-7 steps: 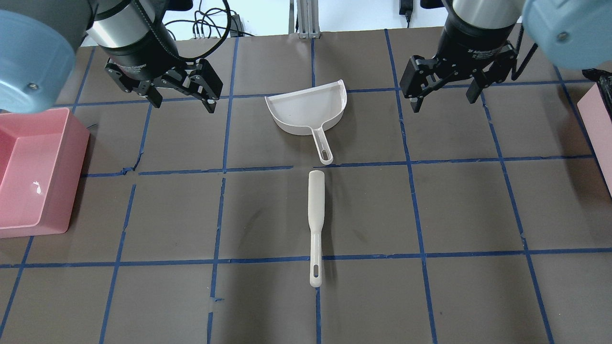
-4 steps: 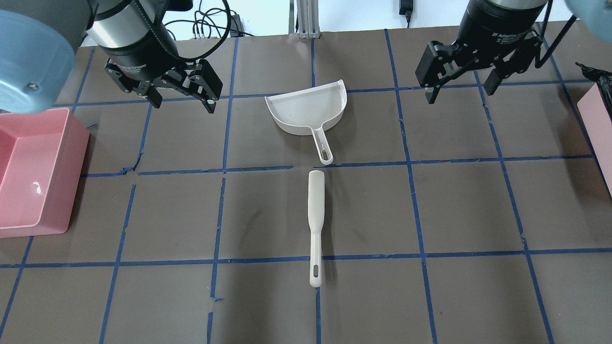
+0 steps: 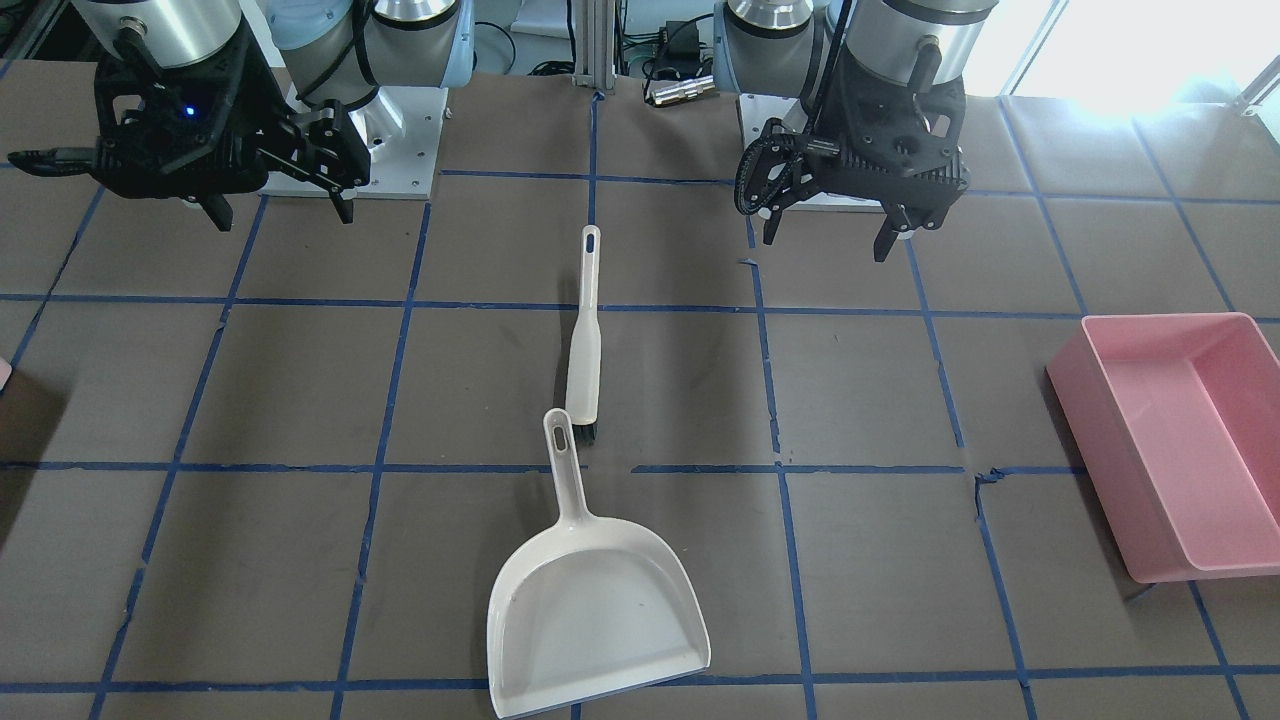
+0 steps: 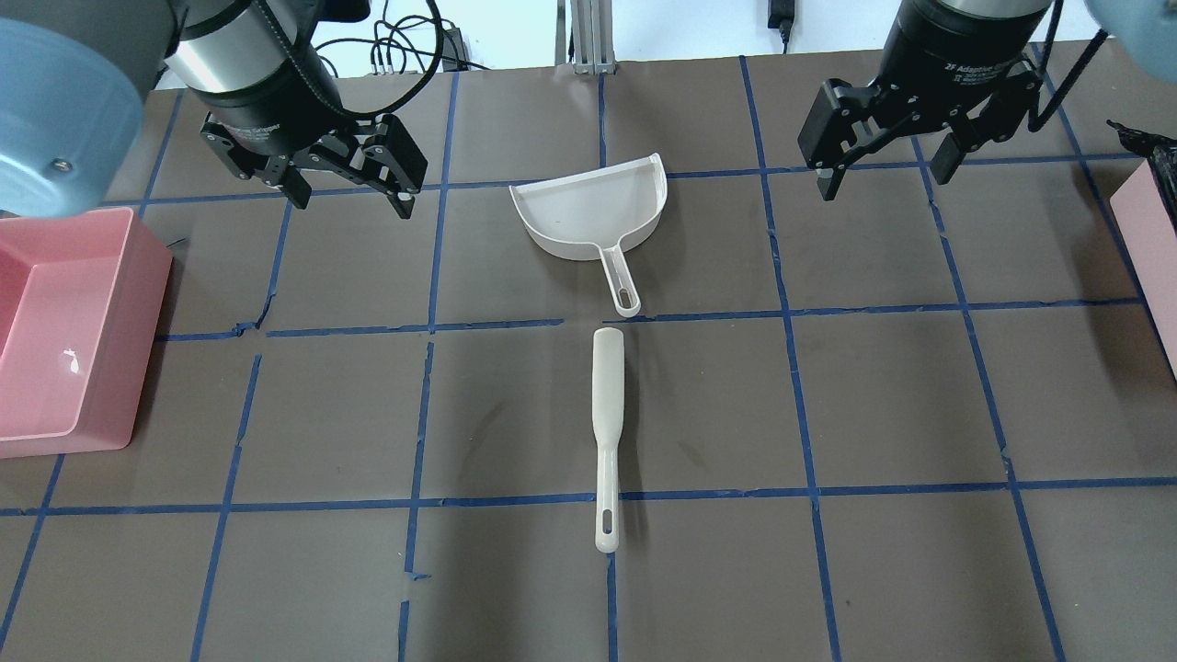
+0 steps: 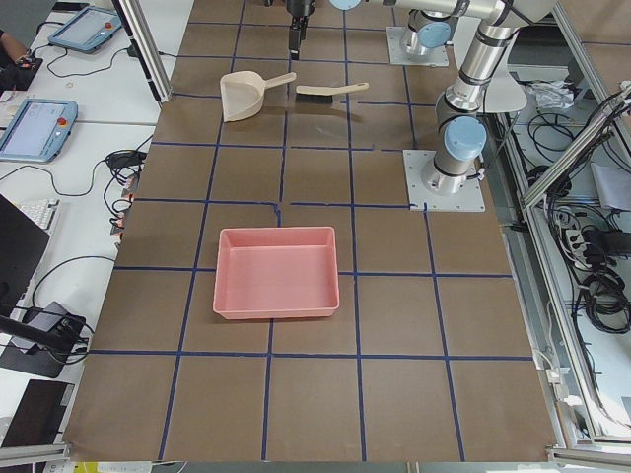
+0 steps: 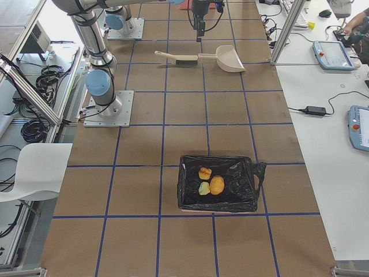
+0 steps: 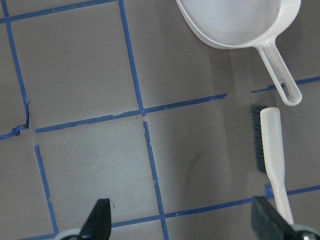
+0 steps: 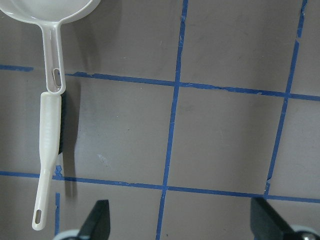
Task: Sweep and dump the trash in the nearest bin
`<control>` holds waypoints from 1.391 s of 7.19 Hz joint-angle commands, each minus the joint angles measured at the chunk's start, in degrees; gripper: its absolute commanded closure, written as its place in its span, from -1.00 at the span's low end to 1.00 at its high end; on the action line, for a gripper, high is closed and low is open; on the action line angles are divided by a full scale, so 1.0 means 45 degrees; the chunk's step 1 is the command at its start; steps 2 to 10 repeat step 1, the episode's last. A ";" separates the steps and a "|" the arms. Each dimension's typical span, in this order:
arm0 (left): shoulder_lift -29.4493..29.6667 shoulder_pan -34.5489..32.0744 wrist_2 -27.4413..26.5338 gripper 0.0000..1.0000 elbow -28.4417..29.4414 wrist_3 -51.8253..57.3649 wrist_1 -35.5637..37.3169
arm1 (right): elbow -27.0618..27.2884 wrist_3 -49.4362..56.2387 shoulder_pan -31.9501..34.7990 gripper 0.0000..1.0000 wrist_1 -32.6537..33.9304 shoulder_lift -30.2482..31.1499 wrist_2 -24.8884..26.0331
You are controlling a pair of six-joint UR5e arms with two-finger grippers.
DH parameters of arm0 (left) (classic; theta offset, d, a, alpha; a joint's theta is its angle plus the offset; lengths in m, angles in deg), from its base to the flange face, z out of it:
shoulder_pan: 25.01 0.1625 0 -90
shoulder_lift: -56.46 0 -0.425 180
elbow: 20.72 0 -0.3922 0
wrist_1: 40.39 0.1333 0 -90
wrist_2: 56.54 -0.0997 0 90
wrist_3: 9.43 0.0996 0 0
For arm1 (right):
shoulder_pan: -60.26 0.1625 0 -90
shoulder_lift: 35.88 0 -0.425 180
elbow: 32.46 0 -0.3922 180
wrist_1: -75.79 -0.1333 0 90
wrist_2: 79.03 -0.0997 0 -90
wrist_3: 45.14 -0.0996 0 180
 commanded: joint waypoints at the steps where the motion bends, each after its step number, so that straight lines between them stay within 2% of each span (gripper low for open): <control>1: -0.0012 0.0001 0.0000 -1.00 0.0000 0.0000 -0.0016 | 0.0031 0.0077 -0.0009 -1.00 0.0007 -0.0029 0.0009; 10: -0.0012 0.0001 0.0000 -1.00 0.0000 0.0000 -0.0016 | 0.0031 0.0077 -0.0009 -1.00 0.0007 -0.0029 0.0009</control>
